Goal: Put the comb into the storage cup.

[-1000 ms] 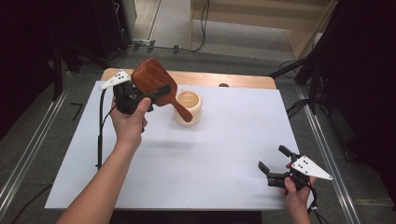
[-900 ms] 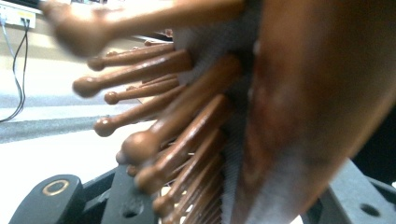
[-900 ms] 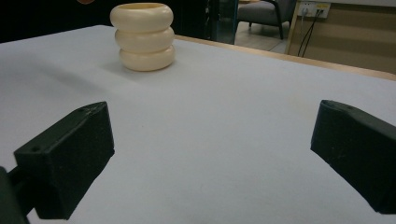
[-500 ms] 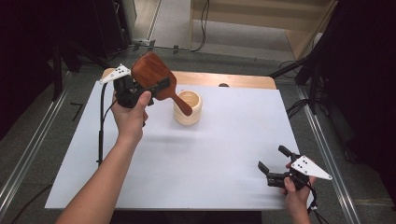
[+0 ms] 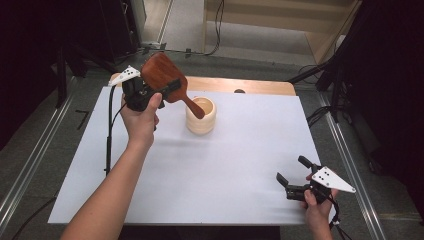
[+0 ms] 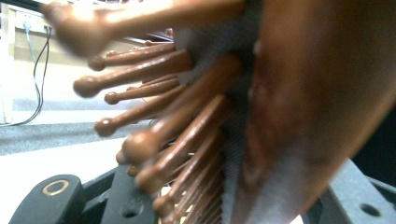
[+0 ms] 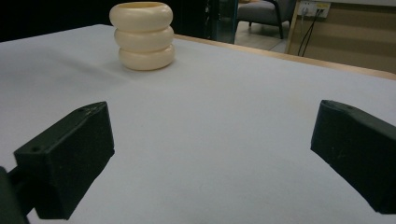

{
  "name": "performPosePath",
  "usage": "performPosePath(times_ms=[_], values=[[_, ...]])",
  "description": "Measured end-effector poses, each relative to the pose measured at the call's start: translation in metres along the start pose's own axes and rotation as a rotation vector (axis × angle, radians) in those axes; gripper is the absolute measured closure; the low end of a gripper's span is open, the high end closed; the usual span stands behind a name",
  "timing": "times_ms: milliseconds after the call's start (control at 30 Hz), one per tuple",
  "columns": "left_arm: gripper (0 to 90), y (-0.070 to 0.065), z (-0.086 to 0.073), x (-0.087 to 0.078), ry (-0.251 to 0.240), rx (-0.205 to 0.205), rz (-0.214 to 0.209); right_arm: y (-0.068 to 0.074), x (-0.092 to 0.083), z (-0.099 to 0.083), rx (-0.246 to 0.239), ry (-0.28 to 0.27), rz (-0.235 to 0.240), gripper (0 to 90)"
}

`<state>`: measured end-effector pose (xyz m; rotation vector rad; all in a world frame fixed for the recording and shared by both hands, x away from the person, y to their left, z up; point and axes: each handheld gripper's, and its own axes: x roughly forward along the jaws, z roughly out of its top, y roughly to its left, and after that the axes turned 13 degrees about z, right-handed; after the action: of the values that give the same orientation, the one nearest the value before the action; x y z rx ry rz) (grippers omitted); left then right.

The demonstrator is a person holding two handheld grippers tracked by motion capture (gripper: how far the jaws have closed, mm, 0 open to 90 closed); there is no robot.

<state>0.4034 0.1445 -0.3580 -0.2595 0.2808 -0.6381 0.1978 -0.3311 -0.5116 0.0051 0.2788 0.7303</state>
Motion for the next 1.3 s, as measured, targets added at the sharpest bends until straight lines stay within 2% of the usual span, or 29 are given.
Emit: performPosePath(times_ms=[467,933,1067,1300], values=[[56.9,0.006,-0.003,0.013,-0.014,-0.014,0.036,0.0,0.0,0.0,-0.001,0.0,0.002,0.0],[56.8,0.008,-0.008,0.024,-0.011,-0.005,0.071,-0.001,-0.001,0.0,-0.001,-0.003,0.006,0.0],[56.6,0.008,-0.01,0.027,-0.012,-0.004,0.064,-0.001,-0.001,0.0,0.0,-0.004,0.006,0.0],[56.6,0.007,-0.015,0.034,-0.002,0.008,0.082,-0.001,0.0,0.0,-0.001,-0.004,0.007,0.0]])
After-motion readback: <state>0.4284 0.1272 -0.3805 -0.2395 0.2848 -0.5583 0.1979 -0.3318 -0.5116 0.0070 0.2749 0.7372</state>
